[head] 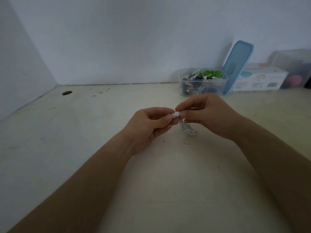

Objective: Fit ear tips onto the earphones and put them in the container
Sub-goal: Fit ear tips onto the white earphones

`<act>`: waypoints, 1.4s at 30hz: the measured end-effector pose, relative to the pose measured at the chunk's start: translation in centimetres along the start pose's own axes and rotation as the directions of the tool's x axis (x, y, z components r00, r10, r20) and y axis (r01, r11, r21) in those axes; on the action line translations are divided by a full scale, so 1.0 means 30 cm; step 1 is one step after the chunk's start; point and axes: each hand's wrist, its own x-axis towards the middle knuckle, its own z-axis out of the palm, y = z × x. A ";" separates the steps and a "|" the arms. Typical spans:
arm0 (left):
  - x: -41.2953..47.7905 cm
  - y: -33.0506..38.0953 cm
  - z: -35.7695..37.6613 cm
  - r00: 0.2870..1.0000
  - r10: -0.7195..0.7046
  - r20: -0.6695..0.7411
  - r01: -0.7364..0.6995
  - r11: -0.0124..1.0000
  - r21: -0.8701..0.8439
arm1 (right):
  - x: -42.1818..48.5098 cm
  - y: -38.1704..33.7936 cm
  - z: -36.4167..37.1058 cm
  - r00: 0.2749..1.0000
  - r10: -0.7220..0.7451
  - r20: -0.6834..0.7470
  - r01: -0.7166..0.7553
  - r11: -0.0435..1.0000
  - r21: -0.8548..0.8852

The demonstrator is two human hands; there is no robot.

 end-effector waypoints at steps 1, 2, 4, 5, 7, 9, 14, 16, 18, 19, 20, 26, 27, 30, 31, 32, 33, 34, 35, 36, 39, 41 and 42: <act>0.000 -0.001 0.000 1.000 0.000 0.003 0.000 1.000 -0.001 | 0.000 0.001 0.000 1.000 -0.002 0.000 0.002 1.000 -0.002; 0.000 -0.002 0.001 1.000 0.000 0.007 0.000 1.000 -0.003 | -0.001 0.000 0.000 1.000 -0.003 0.000 0.003 1.000 0.001; 0.000 -0.003 0.002 1.000 -0.003 0.007 0.003 1.000 -0.002 | -0.002 -0.001 -0.001 1.000 -0.005 -0.003 0.005 1.000 0.003; 0.001 -0.003 0.002 1.000 -0.004 0.004 0.004 1.000 -0.001 | -0.002 -0.001 -0.001 1.000 -0.007 -0.003 0.007 1.000 0.000; 0.000 -0.002 0.002 1.000 -0.006 -0.001 0.006 1.000 0.002 | -0.003 -0.003 -0.001 1.000 -0.011 -0.009 0.011 1.000 -0.012; -0.001 -0.003 0.003 1.000 -0.007 -0.002 0.007 1.000 0.004 | -0.002 -0.003 0.000 1.000 -0.021 -0.013 0.021 0.999 -0.032; 0.002 -0.008 0.006 1.000 0.011 -0.002 -0.011 1.000 0.010 | 0.000 -0.002 0.003 0.998 -0.048 -0.034 0.046 0.997 -0.067; 0.004 -0.010 0.005 1.000 0.011 -0.005 -0.011 1.000 0.007 | -0.001 -0.002 0.004 0.998 -0.054 -0.041 0.051 0.995 -0.087; 0.005 -0.011 0.004 1.000 0.012 -0.011 -0.011 1.000 0.007 | -0.001 -0.004 0.006 0.997 -0.060 -0.043 0.055 0.993 -0.105; 0.007 -0.013 0.004 1.000 0.013 -0.011 -0.013 1.000 0.006 | -0.001 -0.004 0.007 0.997 -0.061 -0.046 0.056 0.992 -0.110; 0.008 -0.014 0.002 1.000 0.014 -0.011 -0.014 1.000 0.006 | -0.001 -0.003 0.008 0.997 -0.062 -0.049 0.057 0.992 -0.111; 0.011 -0.020 -0.004 1.000 0.016 -0.012 -0.016 1.000 0.013 | -0.001 -0.002 0.014 0.995 -0.085 -0.056 0.078 0.989 -0.123; 0.010 -0.020 -0.004 1.000 0.018 -0.009 -0.017 1.000 0.011 | -0.001 -0.001 0.014 0.995 -0.088 -0.054 0.081 0.989 -0.124; 0.011 -0.016 -0.002 1.000 0.023 0.002 -0.023 1.000 0.005 | 0.003 0.004 0.013 0.996 -0.074 -0.051 0.069 0.992 -0.102; 0.011 -0.016 -0.002 1.000 0.026 0.009 -0.026 1.000 0.004 | 0.002 0.008 0.015 0.997 -0.058 -0.050 0.054 0.996 -0.071; 0.012 -0.013 -0.001 0.999 0.033 0.020 -0.033 0.999 0.006 | 0.005 0.008 0.015 0.998 -0.043 -0.048 0.041 0.998 -0.039; 0.011 -0.013 0.000 0.999 0.037 0.025 -0.037 0.999 0.017 | 0.005 0.010 0.017 0.998 -0.028 -0.048 0.028 1.000 -0.006; 0.010 -0.012 0.003 0.999 0.043 0.024 -0.044 0.998 0.040 | 0.005 0.009 0.018 0.999 -0.012 -0.051 0.013 0.999 0.031; 0.011 -0.012 0.004 0.998 0.062 0.011 -0.063 0.995 0.084 | 0.007 0.008 0.018 0.998 0.005 -0.059 -0.001 0.997 0.079; 0.010 -0.012 0.003 0.995 0.099 -0.008 -0.097 0.984 0.149 | 0.007 0.007 0.018 0.997 0.025 -0.067 -0.015 0.990 0.142; 0.016 -0.018 0.001 0.965 0.256 -0.050 -0.206 0.865 0.457 | 0.012 0.006 0.013 0.994 0.071 -0.085 -0.038 0.939 0.342; 0.017 -0.021 0.005 0.951 0.308 -0.009 -0.235 0.743 0.627 | 0.014 0.006 0.011 0.991 0.096 -0.098 -0.045 0.902 0.430; 0.017 -0.024 0.009 0.955 0.294 0.027 -0.239 0.717 0.654 | 0.014 0.005 0.012 0.989 0.106 -0.100 -0.047 0.883 0.466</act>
